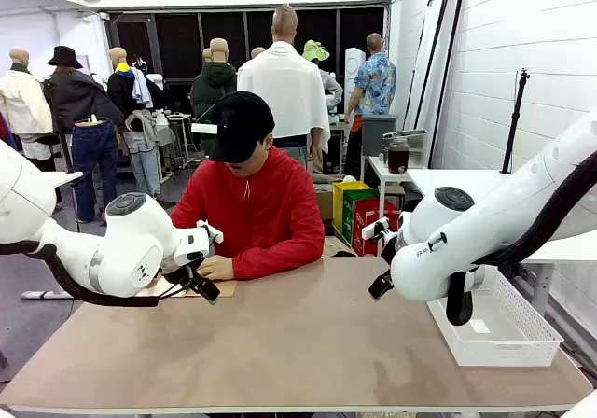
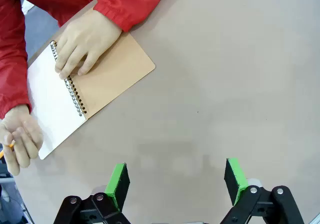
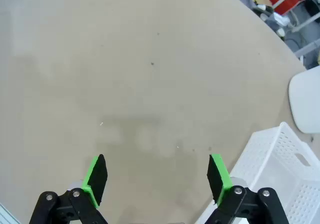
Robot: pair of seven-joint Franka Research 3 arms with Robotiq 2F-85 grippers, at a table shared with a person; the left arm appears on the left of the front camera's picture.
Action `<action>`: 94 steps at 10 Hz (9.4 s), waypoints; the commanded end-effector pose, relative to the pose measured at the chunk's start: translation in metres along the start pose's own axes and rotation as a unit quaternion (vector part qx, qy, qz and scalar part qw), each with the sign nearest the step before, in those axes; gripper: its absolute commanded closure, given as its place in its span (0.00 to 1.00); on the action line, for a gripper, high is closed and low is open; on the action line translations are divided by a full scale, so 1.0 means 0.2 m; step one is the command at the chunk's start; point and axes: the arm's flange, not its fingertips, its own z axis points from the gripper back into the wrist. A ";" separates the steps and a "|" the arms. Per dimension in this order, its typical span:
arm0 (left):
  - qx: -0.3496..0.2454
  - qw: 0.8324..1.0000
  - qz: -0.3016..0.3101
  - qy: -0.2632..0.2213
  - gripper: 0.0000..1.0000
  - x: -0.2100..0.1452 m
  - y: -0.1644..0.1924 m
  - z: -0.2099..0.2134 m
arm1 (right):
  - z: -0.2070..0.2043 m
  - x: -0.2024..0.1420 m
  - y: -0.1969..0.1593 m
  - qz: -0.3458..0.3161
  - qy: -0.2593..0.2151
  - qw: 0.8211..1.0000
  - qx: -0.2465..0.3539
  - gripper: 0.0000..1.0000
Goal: Sort the paper based on its condition.
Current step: If a person hands you a paper, place it in the Organizing basket , and if it's crumpled, put it in the Trash can.
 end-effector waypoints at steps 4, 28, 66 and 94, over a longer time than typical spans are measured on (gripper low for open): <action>0.000 1.000 0.000 0.000 0.00 0.00 0.00 0.00 | 0.00 0.00 0.00 0.000 0.000 1.000 0.000 0.00; 0.033 0.998 0.014 -0.048 0.00 0.25 -0.02 0.74 | 0.67 0.17 -0.05 0.030 -0.122 0.992 0.027 0.00; 0.034 0.997 0.012 -0.066 0.00 0.24 0.00 0.80 | 0.76 0.19 -0.03 0.023 -0.144 0.989 0.013 0.00; 0.034 0.997 0.012 -0.066 0.00 0.24 0.00 0.80 | 0.76 0.19 -0.03 0.023 -0.144 0.989 0.013 0.00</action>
